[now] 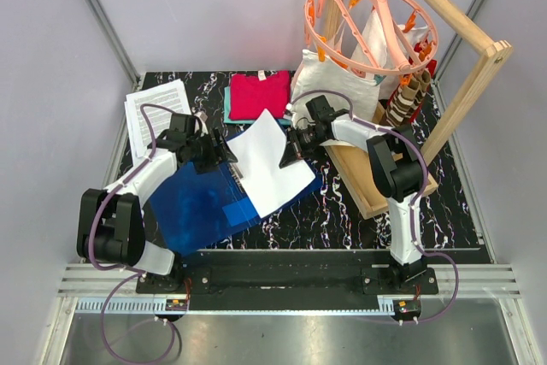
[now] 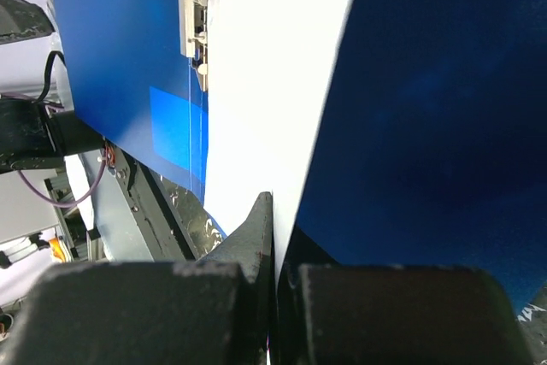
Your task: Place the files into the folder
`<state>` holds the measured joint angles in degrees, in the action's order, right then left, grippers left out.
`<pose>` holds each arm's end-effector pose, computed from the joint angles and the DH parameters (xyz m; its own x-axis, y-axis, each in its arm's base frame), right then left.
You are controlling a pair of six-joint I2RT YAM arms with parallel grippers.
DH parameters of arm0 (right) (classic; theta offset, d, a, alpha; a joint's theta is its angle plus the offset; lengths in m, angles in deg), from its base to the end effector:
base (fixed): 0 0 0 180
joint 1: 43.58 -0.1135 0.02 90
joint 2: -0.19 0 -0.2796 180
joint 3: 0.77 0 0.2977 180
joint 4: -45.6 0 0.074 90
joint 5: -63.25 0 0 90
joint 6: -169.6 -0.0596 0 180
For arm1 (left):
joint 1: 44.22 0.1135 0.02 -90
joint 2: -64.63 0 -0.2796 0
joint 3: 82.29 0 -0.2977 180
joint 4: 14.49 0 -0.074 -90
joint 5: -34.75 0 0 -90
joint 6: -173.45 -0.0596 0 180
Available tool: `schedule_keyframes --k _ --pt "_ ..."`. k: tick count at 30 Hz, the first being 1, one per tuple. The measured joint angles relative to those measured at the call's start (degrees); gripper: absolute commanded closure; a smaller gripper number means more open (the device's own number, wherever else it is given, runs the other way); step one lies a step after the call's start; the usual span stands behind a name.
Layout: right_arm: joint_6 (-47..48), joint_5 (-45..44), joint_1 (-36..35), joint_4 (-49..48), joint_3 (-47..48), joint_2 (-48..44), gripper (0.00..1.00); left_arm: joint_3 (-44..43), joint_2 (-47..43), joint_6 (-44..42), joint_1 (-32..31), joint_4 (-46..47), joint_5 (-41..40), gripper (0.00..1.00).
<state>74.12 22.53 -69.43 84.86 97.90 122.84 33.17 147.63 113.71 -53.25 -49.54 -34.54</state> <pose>0.4246 0.2559 0.1271 -0.8564 -0.3457 -0.3836 -0.5121 0.4735 0.7166 0.3379 -0.0750 0.1924 -0.8645 -0.3399 -0.3704 -0.0939 0.8330 -0.5452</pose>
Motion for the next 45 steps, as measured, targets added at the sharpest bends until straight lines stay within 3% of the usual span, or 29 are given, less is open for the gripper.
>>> schedule_keyframes --k 10,15,16,18,19,23,27,30,33,35,38,41,45 --pt "-0.70 -0.70 0.00 -0.79 0.31 1.01 0.98 0.00 0.74 0.00 0.15 0.02 0.02 0.26" --pt "-1.09 -1.46 0.00 -0.81 0.39 1.18 0.73 0.00 0.76 -0.02 0.15 0.09 0.04 0.25" --pt "-1.20 -1.92 0.00 -0.83 0.42 1.18 0.60 0.00 0.76 -0.04 0.15 0.15 0.04 0.25" --pt "-1.57 -2.95 0.00 -0.79 0.42 1.18 0.48 0.00 0.76 -0.04 0.22 0.17 0.04 0.25" --pt "-1.55 -3.67 -0.02 -0.83 0.46 1.18 0.36 0.00 0.76 -0.07 0.24 0.20 0.04 0.25" --pt "-1.79 -7.02 -0.07 -0.11 0.68 1.05 0.22 0.00 0.76 -0.11 0.26 0.20 0.07 0.24" --pt "-1.86 -10.97 -0.17 2.08 0.70 -0.26 0.00 -0.24 0.76 -0.39 0.57 -0.28 0.04 0.23" --pt "-1.27 -19.15 -0.72 6.25 0.70 -3.58 0.00 -1.55 0.76 -0.44 1.79 -1.70 -0.35 0.23" --pt "-0.46 -33.70 -2.67 10.62 1.14 -9.64 0.00 -3.82 0.76 0.28 4.59 -3.15 -2.32 0.23" --pt "-0.50 -43.19 -5.20 12.85 3.48 -13.05 0.00 -5.35 0.76 1.60 6.91 -3.76 -4.02 0.23" --pt "-1.95 -50.58 -9.70 11.93 9.60 -14.19 0.00 -7.72 0.92 4.44 10.62 -4.02 -6.73 0.25" --pt "-3.67 -53.35 -14.62 7.56 16.46 -11.04 0.00 -12.85 4.31 7.74 14.56 -4.09 -7.63 0.28" --pt "-9.22 -52.39 -18.91 0.68 33.09 3.34 0.00 -24.68 15.43 10.21 18.32 -4.57 -7.63 0.28"
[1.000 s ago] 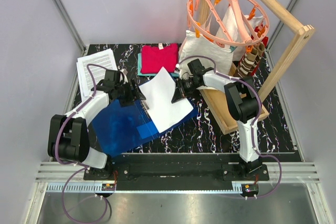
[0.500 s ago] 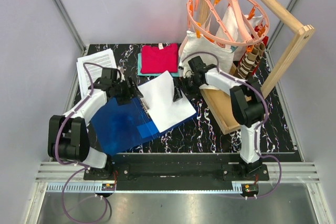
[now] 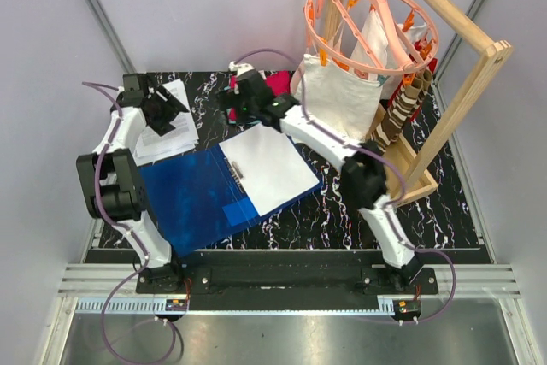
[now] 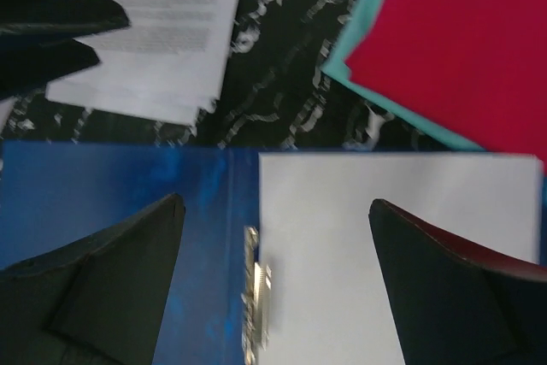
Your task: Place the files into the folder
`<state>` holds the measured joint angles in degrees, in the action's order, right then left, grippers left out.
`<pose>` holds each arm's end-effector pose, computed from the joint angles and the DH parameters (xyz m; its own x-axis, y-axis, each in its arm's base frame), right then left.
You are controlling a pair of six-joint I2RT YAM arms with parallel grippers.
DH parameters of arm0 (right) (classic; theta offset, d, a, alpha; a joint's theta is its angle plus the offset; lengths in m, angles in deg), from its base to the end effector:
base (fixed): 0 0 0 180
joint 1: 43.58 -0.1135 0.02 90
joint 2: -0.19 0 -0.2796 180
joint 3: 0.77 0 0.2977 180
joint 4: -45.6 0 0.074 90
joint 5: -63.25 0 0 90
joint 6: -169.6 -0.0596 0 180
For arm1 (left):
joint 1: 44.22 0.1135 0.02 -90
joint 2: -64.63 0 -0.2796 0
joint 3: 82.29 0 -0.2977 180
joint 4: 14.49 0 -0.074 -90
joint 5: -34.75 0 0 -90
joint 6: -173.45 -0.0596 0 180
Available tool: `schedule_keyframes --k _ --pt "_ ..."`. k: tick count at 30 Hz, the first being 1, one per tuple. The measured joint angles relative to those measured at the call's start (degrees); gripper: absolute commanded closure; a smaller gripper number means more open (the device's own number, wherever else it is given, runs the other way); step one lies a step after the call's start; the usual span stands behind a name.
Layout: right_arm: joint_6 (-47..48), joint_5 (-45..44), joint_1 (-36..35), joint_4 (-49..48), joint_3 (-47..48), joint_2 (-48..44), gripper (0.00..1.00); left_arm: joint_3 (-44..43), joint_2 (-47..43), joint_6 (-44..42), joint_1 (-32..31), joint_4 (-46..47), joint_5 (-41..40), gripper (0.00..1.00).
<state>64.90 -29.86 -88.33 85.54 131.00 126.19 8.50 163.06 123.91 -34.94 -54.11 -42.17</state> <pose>0.4220 0.4138 0.2946 -0.5561 -0.1945 -0.8080 -0.5479 0.8168 0.1805 0.4381 0.0579 0.2430 -0.5588 -0.7318 -0.3902 -0.4898 0.6709 -0.5567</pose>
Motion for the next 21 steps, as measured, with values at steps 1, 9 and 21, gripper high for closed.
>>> schedule_keyframes --k 1,9,21 --pt "-1.25 0.96 -0.33 -0.74 3.87 3.76 0.00 -2.58 2.51 0.11 0.50 -0.42 -0.13 0.28" --pt "-15.30 8.07 0.04 -5.57 35.78 33.70 0.16 -11.34 15.98 1.99 5.18 -4.26 -0.46 0.30" --pt "-27.74 10.67 0.13 -15.41 35.01 38.97 0.17 -21.35 24.11 0.46 6.43 -10.12 -1.36 0.28"
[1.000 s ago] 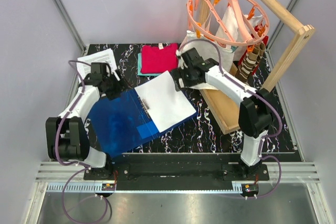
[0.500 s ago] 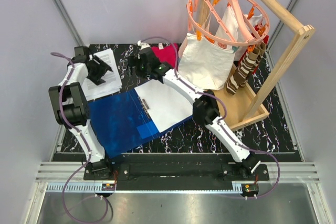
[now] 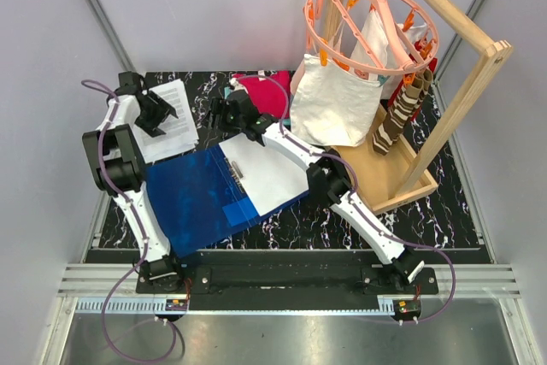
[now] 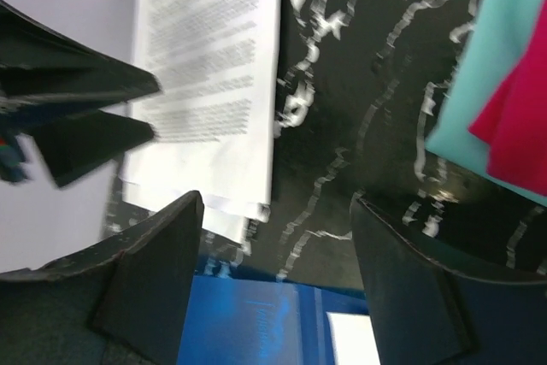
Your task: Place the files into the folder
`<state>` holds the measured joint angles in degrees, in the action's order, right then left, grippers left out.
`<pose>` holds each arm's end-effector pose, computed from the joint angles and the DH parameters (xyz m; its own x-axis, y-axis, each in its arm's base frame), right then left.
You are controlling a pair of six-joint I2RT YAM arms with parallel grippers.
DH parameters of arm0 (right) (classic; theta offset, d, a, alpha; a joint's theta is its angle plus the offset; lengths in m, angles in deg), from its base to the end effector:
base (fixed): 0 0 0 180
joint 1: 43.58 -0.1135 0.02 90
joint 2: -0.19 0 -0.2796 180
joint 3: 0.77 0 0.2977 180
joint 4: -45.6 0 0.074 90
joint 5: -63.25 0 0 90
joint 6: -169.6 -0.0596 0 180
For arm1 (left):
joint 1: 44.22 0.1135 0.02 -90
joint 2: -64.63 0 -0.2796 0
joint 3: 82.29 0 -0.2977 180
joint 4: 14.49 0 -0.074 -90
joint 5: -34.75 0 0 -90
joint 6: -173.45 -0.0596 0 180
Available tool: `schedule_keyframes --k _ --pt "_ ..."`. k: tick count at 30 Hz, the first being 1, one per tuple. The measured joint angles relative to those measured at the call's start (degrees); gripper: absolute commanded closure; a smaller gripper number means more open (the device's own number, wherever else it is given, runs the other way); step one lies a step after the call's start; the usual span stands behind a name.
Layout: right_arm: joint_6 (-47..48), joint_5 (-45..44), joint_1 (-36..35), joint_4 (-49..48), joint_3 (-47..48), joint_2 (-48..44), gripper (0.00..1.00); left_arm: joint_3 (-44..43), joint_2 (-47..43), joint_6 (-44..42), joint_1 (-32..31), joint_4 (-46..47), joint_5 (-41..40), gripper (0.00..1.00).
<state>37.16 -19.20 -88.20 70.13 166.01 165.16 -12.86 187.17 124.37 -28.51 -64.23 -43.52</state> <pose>0.5001 0.5045 0.1440 -0.7310 0.2185 -0.6465 -0.3920 0.6410 0.6599 0.5080 0.1303 0.1709 -0.5276 -0.8146 -0.2409 -0.6855 0.5757 -0.4457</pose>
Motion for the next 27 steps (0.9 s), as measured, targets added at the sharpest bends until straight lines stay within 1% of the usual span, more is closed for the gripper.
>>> schedule_keyframes --k 2,3,6,7,9,13,15,17,18,21,23,25,26,27 --pt "1.79 -0.42 0.07 1.84 -1.33 -0.70 0.13 -0.52 -0.24 -3.08 -1.29 -0.31 -2.99 0.26" --pt "2.89 -0.66 0.07 3.85 -2.29 -1.40 0.09 -1.03 -0.33 -4.61 -2.27 -0.90 -4.98 0.26" --pt "6.56 -1.22 0.28 10.03 -7.45 -5.88 0.05 -3.58 -0.31 -7.58 -6.82 -4.24 -12.39 0.26" --pt "7.87 -1.46 0.42 11.93 -9.97 -8.37 0.02 -5.16 0.02 -8.20 -8.46 -5.77 -14.25 0.27" --pt "10.51 -2.14 0.87 15.47 -15.52 -14.82 0.01 -9.11 1.11 -9.25 -11.47 -7.85 -17.51 0.27" --pt "15.85 -2.49 2.73 18.86 -25.40 -30.64 0.00 -14.40 3.34 -10.91 -16.15 -9.05 -23.12 0.29" --pt "17.90 -2.29 4.11 18.38 -30.29 -39.47 0.00 -15.93 4.83 -11.58 -17.42 -9.88 -25.11 0.32" --pt "19.52 -1.79 5.35 17.05 -34.88 -47.17 0.00 -16.65 6.34 -12.04 -17.77 -10.43 -26.03 0.32" --pt "20.31 -1.03 6.14 15.67 -39.17 -52.61 0.00 -16.79 7.21 -12.41 -17.77 -10.67 -26.40 0.32" --pt "21.29 0.66 7.58 11.74 -49.33 -63.71 0.00 -16.81 9.53 -13.03 -17.79 -12.26 -27.28 0.30" --pt "21.38 2.25 8.79 8.41 -55.56 -69.46 0.00 -16.81 10.86 -13.29 -17.77 -13.29 -27.87 0.30" --pt "21.35 3.21 9.86 6.45 -59.06 -71.89 0.00 -16.76 11.54 -13.42 -17.81 -14.01 -28.11 0.31" --pt "21.31 3.76 10.38 5.60 -60.65 -72.52 0.00 -16.74 11.58 -13.44 -17.86 -14.16 -28.13 0.33" --pt "21.29 4.07 10.80 4.98 -61.88 -72.67 0.00 -16.72 11.58 -13.46 -17.90 -14.56 -28.13 0.34"
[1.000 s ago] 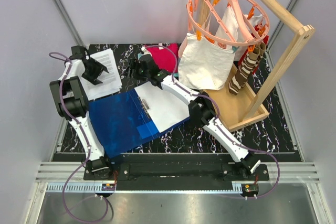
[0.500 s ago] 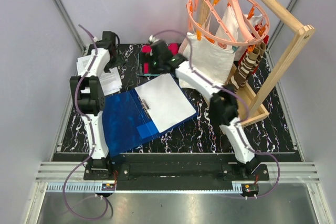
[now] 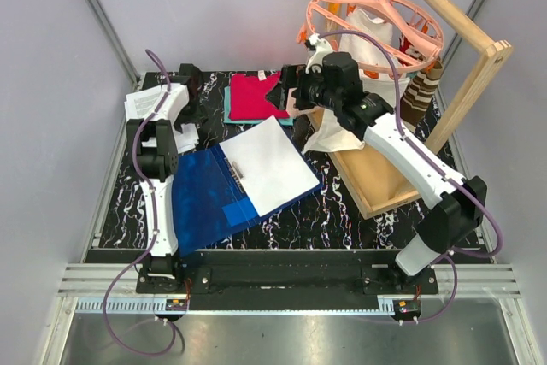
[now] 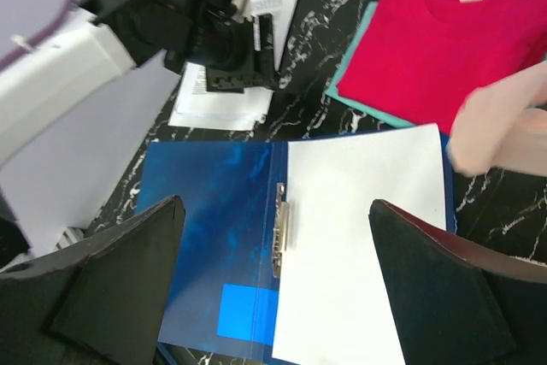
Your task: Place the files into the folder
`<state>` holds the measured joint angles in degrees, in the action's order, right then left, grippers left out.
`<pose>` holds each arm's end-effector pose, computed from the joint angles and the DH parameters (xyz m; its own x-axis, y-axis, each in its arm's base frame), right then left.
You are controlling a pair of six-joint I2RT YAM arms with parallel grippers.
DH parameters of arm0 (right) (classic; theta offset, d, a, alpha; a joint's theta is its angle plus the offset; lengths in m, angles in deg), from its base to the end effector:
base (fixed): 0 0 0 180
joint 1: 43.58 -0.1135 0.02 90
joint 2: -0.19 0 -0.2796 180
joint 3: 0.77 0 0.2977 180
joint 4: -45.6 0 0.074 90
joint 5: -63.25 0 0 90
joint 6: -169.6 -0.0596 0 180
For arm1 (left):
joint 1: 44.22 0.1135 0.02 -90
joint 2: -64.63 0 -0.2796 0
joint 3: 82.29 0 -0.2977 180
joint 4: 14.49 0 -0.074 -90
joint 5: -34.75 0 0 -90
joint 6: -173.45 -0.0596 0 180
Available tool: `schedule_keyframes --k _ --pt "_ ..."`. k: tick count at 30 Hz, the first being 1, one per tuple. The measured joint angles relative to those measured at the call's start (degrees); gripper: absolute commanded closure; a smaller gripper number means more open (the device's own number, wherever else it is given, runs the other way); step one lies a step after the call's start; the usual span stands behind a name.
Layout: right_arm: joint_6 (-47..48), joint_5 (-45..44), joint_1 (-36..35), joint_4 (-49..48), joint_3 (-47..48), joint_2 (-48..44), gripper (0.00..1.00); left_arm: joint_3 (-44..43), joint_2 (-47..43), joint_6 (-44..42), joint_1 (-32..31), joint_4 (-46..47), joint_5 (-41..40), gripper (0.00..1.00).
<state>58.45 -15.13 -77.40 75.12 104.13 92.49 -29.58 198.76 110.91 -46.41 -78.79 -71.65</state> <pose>0.3658 0.2595 0.4193 -0.4800 0.1038 -0.8711 -0.5705 0.7174 0.3999 0.5529 -0.0043 0.1546 -0.8139 -0.4116 -0.4100 -0.4845 0.8704 0.0880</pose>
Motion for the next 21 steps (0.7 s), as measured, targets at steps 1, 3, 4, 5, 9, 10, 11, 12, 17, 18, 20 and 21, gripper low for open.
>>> schedule_keyframes --k 1,3,4,5,9,10,11,12,17,18,20,21 --pt "-0.04 0.13 0.33 -0.48 -1.14 0.04 0.01 0.00 0.00 -0.02 -0.04 -0.22 0.00 0.34" --pt "-0.09 0.66 0.59 -0.90 -3.13 0.26 0.00 0.04 0.00 0.00 -0.04 -0.22 0.02 0.38" --pt "-0.35 1.38 0.61 -0.94 -4.15 0.46 0.00 0.31 0.00 -0.02 -0.04 -0.22 0.02 0.41" --pt "-0.55 1.73 0.61 -0.92 -4.68 0.66 0.00 0.42 0.00 0.00 -0.04 -0.42 0.07 0.44" --pt "-1.86 3.65 0.61 -1.62 -6.36 1.66 0.00 1.09 0.02 -0.02 -0.02 -0.48 0.07 0.51" --pt "-2.08 4.09 0.61 -1.84 -6.64 1.86 0.00 1.29 0.02 -0.02 0.00 -0.42 0.09 0.52" --pt "-2.27 4.44 0.61 -1.99 -6.78 2.03 0.00 1.44 0.02 -0.02 0.04 -0.44 0.09 0.54" --pt "-2.43 4.66 0.61 -2.23 -6.78 2.23 0.00 1.62 0.02 0.00 0.13 -0.42 0.09 0.55" --pt "-3.30 6.29 0.59 -3.78 -6.78 3.45 0.00 2.64 0.02 0.04 0.68 0.09 0.22 0.67" --pt "-3.58 6.80 0.61 -4.09 -6.78 3.96 0.00 2.78 0.02 -0.15 0.76 0.37 0.26 0.69" --pt "-4.24 7.91 0.61 -4.83 -6.69 5.27 0.00 2.84 0.02 -0.26 0.81 0.68 0.31 0.77" --pt "-4.50 8.44 0.59 -5.16 -6.60 6.08 0.00 2.91 0.02 -0.33 0.79 0.90 0.35 0.79"
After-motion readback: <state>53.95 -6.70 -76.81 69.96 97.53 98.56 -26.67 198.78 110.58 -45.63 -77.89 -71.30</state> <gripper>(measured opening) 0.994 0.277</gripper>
